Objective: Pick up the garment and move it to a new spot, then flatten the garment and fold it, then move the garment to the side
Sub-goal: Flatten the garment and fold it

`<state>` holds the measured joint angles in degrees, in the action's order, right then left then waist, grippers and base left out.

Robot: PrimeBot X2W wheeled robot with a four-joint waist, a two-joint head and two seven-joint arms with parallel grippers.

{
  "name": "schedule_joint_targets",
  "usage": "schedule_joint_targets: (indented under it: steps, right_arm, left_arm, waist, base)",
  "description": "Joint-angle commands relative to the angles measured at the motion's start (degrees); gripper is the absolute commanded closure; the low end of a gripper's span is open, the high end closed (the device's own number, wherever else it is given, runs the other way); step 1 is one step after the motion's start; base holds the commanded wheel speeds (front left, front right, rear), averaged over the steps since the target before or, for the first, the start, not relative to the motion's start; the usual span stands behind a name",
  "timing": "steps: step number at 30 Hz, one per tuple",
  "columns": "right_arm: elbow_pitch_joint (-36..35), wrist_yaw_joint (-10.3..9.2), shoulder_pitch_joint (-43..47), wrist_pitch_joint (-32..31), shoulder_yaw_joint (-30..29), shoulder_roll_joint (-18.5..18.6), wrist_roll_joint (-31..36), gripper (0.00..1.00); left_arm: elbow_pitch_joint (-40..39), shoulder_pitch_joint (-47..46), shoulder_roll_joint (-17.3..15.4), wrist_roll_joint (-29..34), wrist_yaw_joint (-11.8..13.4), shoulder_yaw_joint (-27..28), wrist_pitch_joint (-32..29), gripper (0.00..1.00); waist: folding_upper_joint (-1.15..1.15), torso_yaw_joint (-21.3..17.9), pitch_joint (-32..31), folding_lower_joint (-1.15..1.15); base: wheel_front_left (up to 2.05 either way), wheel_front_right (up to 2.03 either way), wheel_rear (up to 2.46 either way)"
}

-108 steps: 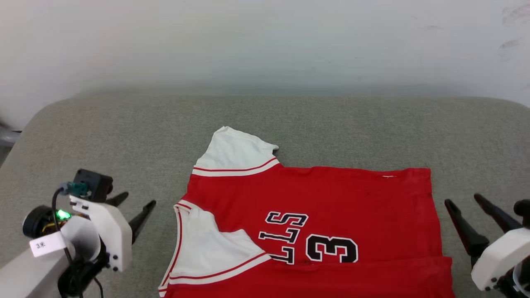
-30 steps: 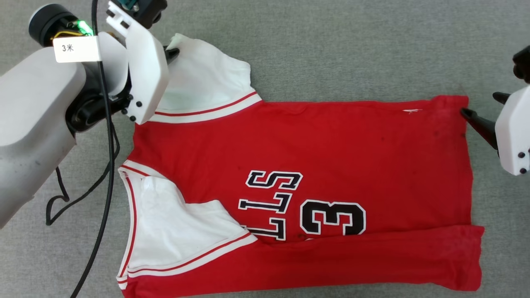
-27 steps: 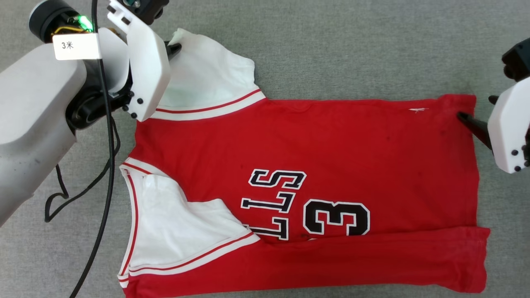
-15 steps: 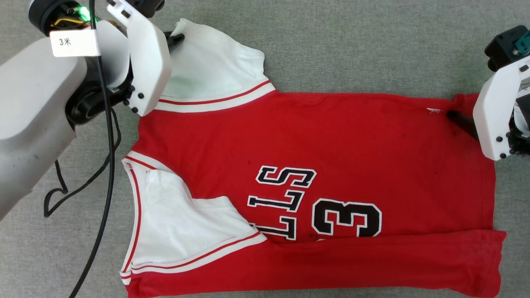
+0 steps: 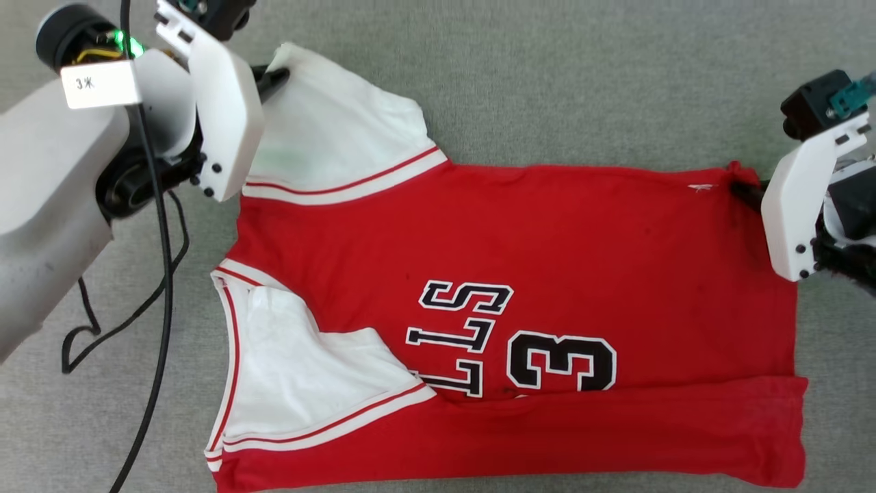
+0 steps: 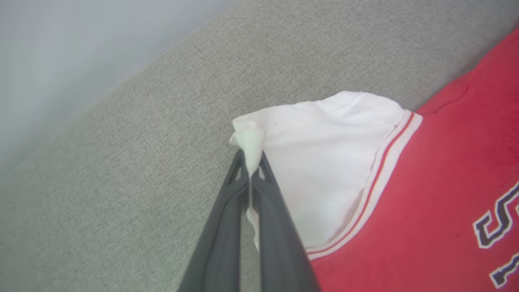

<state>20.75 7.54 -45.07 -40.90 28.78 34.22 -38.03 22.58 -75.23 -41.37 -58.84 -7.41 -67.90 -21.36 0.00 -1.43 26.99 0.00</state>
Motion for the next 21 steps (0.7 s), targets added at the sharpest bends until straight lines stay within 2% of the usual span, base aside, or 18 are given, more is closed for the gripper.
schedule_joint_targets:
  steps: [1, 6, 11, 13, 14, 21]
  right_arm:
    - [0.5, -0.10, 1.5, 1.3, 0.2, -0.1, -0.4, 1.00]
    - [-1.1, -0.10, 4.4, 6.6, 0.4, 1.3, -1.8, 1.00]
    - [-2.9, -0.10, 8.8, 9.1, -0.2, 2.8, -2.9, 1.00]
    - [-3.7, -0.10, 10.7, 9.9, -0.6, 3.0, -3.4, 1.00]
    - [-4.8, -0.10, 13.6, 10.6, -1.4, 3.4, -3.6, 1.00]
    - [-8.0, -0.10, 20.9, 11.2, -3.4, 3.8, -4.1, 1.00]
  left_arm:
    - [0.1, 1.1, -0.4, -0.4, 0.0, 0.0, 0.7, 1.00]
    - [-0.9, 4.3, -1.6, -1.6, 0.0, -0.4, 2.7, 1.00]
    - [-2.7, 8.2, -3.0, -2.6, 0.8, -1.1, 3.7, 1.00]
    - [-3.9, 10.0, -3.4, -3.2, 1.4, -1.3, 4.1, 1.00]
    - [-5.9, 12.4, -4.5, -3.6, 2.5, -1.5, 4.8, 1.00]
    - [-11.6, 19.5, -7.9, -4.8, 5.3, -2.6, 6.2, 1.00]
  waist:
    - [0.00, -0.2, -1.9, 0.00]
    - [0.00, -0.1, -6.4, 0.00]
    - [0.00, 0.7, -10.4, 0.00]
    - [0.00, 1.0, -11.9, 0.00]
    - [0.00, 1.6, -14.0, 0.00]
    - [0.00, 2.4, -18.1, 0.00]
  base:
    - [0.00, 0.00, 0.00]
    - [0.00, 0.00, 0.00]
    - [0.00, 0.00, 0.00]
    - [0.00, 0.00, 0.00]
    - [0.00, 0.00, 0.00]
    - [0.00, 0.00, 0.00]
